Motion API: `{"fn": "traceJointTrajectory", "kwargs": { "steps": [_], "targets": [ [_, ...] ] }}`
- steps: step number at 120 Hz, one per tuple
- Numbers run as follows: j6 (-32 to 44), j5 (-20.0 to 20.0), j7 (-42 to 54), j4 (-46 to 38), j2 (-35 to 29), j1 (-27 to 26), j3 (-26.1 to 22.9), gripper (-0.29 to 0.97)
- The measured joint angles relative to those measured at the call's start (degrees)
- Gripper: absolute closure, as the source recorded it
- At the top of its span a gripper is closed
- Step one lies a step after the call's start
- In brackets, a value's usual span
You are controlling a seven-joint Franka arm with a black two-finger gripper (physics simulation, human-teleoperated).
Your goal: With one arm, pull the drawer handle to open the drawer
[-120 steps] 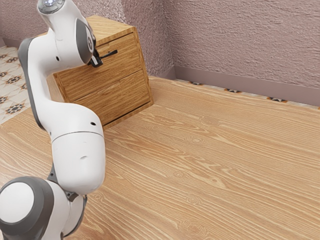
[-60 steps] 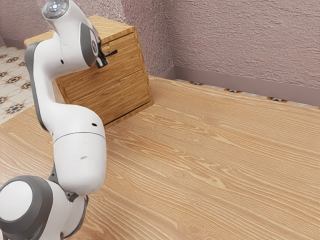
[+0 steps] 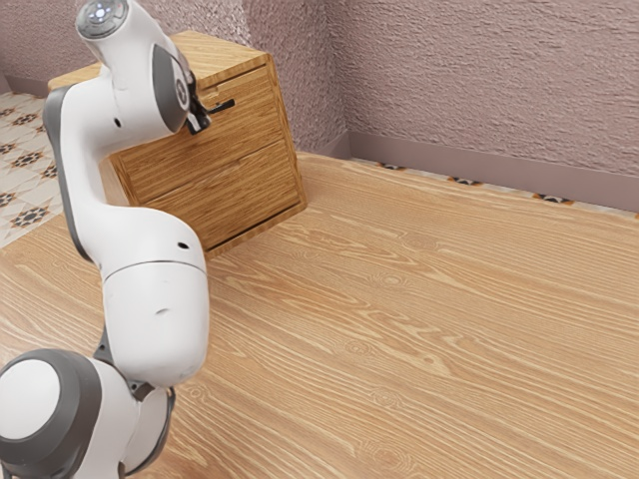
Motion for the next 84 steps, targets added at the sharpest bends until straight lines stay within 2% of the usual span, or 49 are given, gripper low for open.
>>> {"fn": "traceJointTrajectory", "kwargs": {
  "steps": [84],
  "targets": [
    [2.79, -0.04, -0.18, -0.28, 1.03, -1.29, -2.87, 0.61]
  ]
}}
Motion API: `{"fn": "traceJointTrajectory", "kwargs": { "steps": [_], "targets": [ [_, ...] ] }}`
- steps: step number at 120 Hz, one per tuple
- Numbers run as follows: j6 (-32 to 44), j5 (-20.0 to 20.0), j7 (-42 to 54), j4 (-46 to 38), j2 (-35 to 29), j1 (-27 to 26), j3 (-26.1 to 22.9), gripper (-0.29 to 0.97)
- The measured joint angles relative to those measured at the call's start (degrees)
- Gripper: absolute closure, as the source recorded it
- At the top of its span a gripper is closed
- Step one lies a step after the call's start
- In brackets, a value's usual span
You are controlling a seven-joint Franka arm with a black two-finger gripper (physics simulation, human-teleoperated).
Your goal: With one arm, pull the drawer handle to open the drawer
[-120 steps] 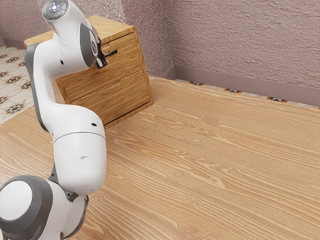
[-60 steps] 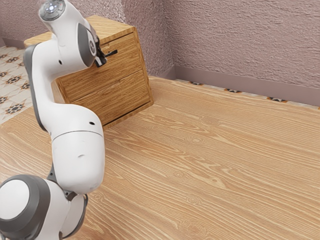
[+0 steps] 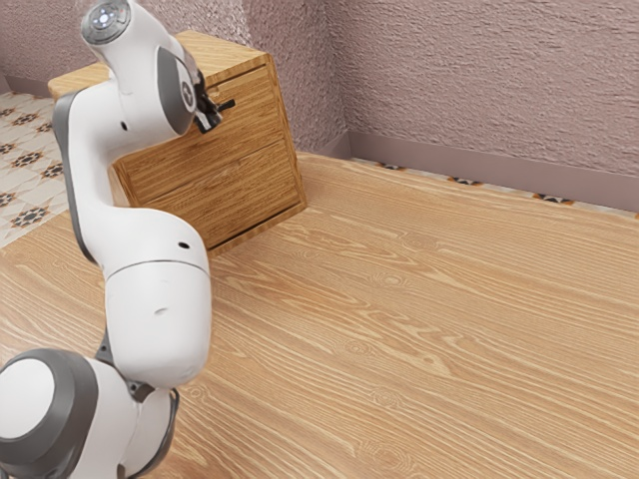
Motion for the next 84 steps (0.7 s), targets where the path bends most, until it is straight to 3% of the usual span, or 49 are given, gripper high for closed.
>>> {"fn": "traceJointTrajectory", "kwargs": {
  "steps": [26, 84],
  "targets": [
    [0.06, 0.22, -0.16, -1.08, 0.31, -0.89, -0.29, 0.57],
    [-0.33, 1.31, -0.11, -5.24, 0.67, -4.11, -0.38, 0.62]
  ]
}}
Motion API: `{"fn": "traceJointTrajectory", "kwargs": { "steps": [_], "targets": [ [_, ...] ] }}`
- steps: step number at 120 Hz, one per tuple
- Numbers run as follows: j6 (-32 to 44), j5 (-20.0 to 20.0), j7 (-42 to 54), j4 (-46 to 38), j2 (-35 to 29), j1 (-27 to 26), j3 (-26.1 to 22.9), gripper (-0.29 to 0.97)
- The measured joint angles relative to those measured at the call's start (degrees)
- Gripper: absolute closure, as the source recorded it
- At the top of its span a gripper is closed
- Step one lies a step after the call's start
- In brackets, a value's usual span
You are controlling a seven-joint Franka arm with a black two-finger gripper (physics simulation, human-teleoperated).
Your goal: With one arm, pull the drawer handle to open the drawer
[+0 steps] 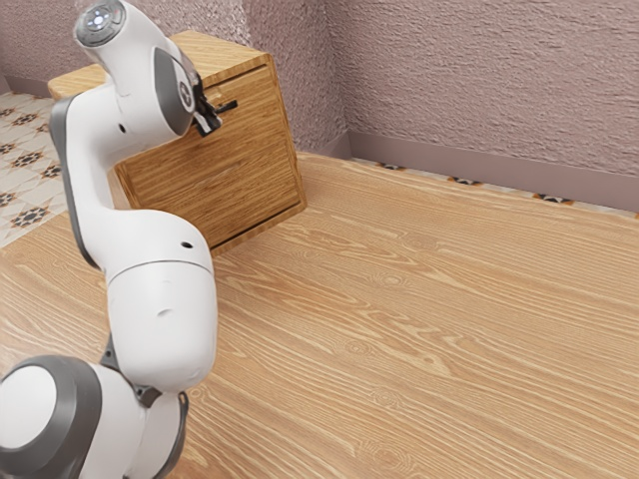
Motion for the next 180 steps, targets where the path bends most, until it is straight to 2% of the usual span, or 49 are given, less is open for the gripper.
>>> {"fn": "traceJointTrajectory", "kwargs": {
  "steps": [60, 83, 109, 180],
  "targets": [
    [0.07, 0.68, 0.11, -2.41, 0.09, -3.54, -0.33, 0.62],
    [-0.12, 3.14, 0.15, -5.32, 0.96, -5.85, -0.11, 0.63],
    [-0.19, 4.1, 0.21, -7.72, 1.07, -7.97, -0.17, 0.63],
    [0.25, 4.57, 0.57, -10.61, 1.68, -12.28, -0.26, 0.64]
  ]
}}
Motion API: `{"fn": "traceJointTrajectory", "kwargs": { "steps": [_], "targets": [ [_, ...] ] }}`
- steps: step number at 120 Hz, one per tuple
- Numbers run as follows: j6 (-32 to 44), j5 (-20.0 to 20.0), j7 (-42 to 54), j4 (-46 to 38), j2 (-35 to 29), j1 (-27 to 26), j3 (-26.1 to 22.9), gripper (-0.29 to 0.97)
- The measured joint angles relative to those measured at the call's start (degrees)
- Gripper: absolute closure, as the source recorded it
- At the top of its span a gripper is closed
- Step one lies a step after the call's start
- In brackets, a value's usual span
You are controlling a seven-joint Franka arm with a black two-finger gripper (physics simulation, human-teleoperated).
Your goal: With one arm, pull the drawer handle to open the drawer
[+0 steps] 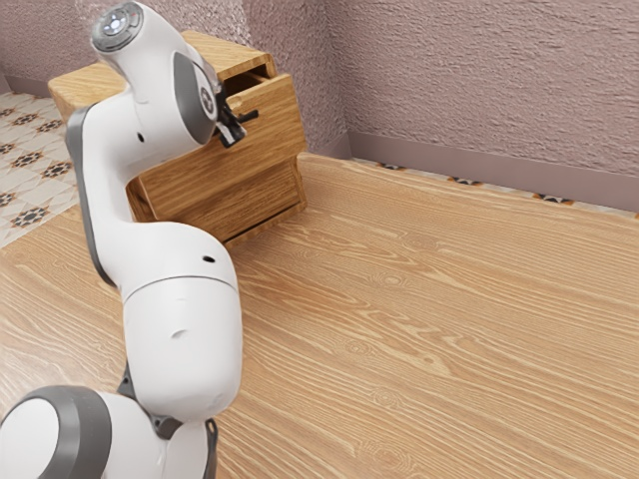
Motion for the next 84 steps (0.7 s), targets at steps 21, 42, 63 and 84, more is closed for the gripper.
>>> {"fn": "traceJointTrajectory", "kwargs": {
  "steps": [21, 42, 63, 84],
  "targets": [
    [0.05, -0.01, 0.05, -0.08, 0.0, -0.73, 0.09, 0.64],
    [0.07, 0.71, 0.1, -2.82, 0.06, -2.7, 0.25, 0.64],
    [0.09, 1.4, 0.17, -3.95, 0.22, -3.86, 0.7, 0.65],
    [0.12, 1.61, 0.26, -4.77, 0.36, -4.86, 1.16, 0.65]
  ]
}}
